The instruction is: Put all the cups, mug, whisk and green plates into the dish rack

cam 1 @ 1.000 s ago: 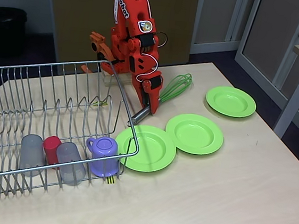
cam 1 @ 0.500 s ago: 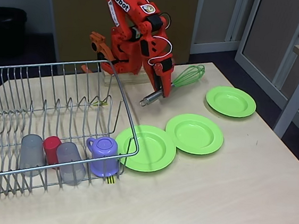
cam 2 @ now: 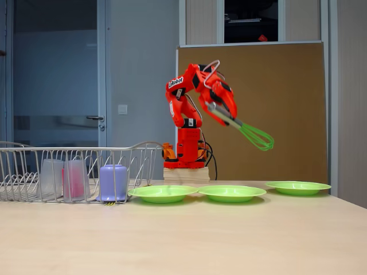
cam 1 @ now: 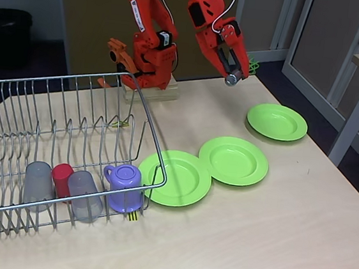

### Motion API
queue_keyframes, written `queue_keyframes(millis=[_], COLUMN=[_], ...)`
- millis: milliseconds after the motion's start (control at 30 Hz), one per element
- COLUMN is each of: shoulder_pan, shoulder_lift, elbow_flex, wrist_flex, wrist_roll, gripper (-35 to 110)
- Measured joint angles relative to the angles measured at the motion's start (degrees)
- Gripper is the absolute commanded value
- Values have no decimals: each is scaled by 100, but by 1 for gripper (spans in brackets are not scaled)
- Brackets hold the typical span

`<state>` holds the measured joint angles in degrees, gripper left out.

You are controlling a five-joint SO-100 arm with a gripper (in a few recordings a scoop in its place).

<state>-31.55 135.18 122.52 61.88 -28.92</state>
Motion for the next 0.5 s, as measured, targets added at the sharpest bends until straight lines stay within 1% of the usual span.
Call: queue_keyframes(millis=[133, 267, 433, 500], shoulder_pan=[984, 2197, 3981, 4702], shoulder_lift=[-114, -211, -299, -325], elbow_flex=[-1099, -1863, -2320, -2355], wrist_flex=[642, 1266, 1380, 1213], wrist_roll=[-642, -1222, -2030, -2232], gripper=[0, 0, 0, 0])
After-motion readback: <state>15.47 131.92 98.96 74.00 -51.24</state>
